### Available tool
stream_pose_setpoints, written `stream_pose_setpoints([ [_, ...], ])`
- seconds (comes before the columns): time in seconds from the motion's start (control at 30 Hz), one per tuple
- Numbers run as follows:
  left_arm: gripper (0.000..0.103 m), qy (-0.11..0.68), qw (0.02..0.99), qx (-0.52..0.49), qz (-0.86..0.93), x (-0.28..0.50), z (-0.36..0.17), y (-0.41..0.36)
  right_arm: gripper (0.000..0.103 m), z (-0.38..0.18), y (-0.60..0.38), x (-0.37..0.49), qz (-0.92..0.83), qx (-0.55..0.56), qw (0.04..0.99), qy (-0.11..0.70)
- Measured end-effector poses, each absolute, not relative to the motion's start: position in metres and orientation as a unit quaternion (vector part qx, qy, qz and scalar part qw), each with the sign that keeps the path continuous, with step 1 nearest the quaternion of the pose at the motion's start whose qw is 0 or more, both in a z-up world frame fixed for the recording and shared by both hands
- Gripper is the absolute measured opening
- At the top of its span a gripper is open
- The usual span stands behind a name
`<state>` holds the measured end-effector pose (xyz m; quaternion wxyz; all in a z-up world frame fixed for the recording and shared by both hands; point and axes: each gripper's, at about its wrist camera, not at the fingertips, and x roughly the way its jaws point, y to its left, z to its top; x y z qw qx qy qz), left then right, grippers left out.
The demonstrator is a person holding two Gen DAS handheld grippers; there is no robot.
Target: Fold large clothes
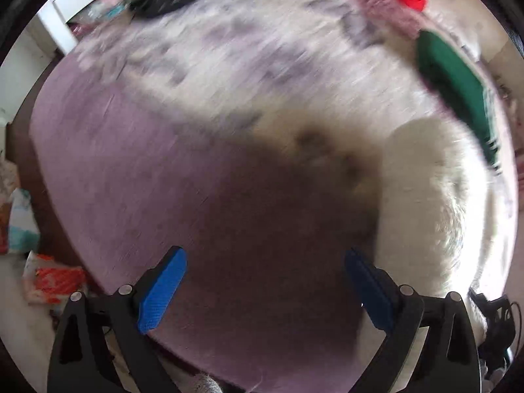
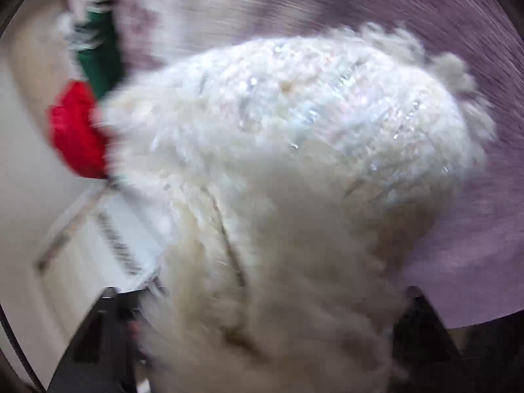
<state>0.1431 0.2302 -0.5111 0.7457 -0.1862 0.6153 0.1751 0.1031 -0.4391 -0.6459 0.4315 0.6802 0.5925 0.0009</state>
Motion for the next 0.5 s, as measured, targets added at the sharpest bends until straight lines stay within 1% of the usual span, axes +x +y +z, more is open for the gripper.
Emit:
stream_pose_setpoints([
  [0.07, 0.1, 0.629, 0.735, -0.175, 0.18, 0.133, -0.534, 0.231, 0.076, -0.659, -0.432, 0.106, 0.016, 0.642, 0.419, 0.642],
  [0.1, 0.1, 0.632, 0.734, -0.171, 0.178, 0.13, -0.543, 0.23, 0.076, -0.657, -0.429, 0.111, 0.035, 0.616, 0.423, 0.663],
  [0.27, 0.1, 0.654, 0.723, -0.131, 0.179, 0.129, -0.596, 0.216, 0.076, -0.603, -0.427, 0.146, 0.081, 0.451, 0.498, 0.736],
  [0.33, 0.103, 0.642, 0.733, -0.134, 0.183, 0.13, -0.603, 0.216, 0.076, -0.575, -0.423, 0.159, 0.091, 0.384, 0.531, 0.75],
  [0.47, 0.103, 0.623, 0.748, -0.139, 0.183, 0.128, -0.604, 0.216, 0.076, -0.517, -0.395, 0.191, 0.136, 0.265, 0.61, 0.734],
  [0.5, 0.103, 0.615, 0.754, -0.14, 0.184, 0.126, -0.604, 0.216, 0.076, -0.513, -0.395, 0.19, 0.153, 0.25, 0.617, 0.73],
])
